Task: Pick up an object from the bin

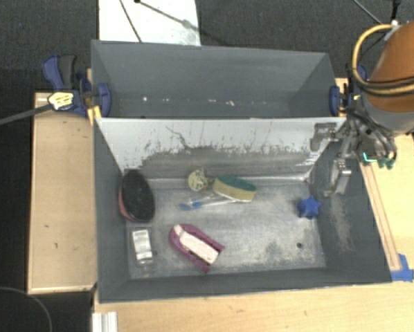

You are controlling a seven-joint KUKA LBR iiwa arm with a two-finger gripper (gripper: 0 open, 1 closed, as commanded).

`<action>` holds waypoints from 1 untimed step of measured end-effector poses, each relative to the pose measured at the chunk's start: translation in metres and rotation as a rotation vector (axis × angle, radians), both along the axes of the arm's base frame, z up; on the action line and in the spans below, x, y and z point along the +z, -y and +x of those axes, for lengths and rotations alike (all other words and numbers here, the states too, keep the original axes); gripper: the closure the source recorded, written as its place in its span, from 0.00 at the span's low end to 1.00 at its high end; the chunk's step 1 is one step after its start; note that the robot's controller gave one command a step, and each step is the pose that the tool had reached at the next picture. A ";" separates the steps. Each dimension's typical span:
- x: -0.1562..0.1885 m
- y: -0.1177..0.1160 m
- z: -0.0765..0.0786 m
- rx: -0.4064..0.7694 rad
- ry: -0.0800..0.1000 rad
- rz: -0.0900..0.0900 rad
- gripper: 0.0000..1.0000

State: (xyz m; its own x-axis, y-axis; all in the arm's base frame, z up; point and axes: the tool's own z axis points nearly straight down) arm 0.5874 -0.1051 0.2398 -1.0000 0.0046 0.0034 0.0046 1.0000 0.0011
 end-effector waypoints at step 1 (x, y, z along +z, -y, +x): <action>-0.174 0.038 -0.023 -0.207 -0.002 0.000 0.00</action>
Offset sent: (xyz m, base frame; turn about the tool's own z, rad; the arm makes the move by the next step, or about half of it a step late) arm -0.0211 -0.0381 -0.1698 0.2061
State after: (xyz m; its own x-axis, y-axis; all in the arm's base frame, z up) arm 0.5645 -0.1431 0.0662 -0.9777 0.2098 0.0052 0.2098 0.9777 0.0007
